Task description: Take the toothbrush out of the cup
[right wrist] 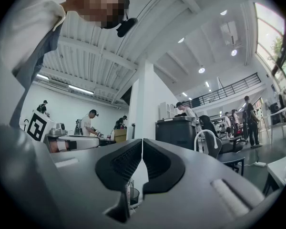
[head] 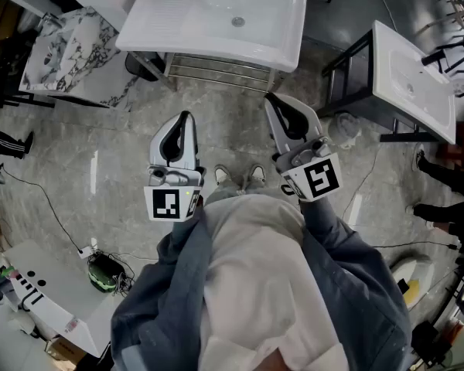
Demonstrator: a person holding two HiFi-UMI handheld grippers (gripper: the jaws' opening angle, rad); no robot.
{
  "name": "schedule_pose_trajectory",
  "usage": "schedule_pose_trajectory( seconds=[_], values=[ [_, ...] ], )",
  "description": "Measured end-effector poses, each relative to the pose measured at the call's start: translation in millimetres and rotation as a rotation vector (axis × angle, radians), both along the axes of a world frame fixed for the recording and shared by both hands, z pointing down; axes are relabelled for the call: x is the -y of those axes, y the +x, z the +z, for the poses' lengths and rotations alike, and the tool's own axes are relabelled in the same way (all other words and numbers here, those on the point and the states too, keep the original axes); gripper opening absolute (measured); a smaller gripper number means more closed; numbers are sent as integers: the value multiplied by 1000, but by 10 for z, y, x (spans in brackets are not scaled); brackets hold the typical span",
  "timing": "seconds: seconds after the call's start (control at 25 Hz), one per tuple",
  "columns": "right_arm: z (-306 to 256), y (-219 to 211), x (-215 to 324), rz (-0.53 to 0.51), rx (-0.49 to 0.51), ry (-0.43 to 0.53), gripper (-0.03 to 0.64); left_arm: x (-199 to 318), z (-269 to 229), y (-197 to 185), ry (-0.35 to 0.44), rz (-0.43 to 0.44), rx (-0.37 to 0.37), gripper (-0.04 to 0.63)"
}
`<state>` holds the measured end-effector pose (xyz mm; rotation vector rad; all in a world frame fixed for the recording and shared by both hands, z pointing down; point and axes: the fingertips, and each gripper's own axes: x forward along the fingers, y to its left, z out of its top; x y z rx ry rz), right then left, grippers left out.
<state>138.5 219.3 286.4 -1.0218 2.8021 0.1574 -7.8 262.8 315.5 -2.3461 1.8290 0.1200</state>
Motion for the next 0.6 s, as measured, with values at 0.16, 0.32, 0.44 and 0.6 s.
schedule_pose_trajectory(
  seconds=[0.16, 0.32, 0.44, 0.6],
  values=[
    [13, -6, 6, 0, -1, -2, 11, 7, 9, -13, 3, -6, 1, 60],
    [10, -26, 9, -1, -1, -3, 11, 10, 18, -30, -6, -7, 3, 60],
    [4, -22, 8, -4, 6, -4, 11, 14, 13, -30, -3, -11, 4, 60],
    [-3, -16, 11, -3, 14, -6, 11, 18, 14, -49, -5, -20, 1, 60]
  ],
)
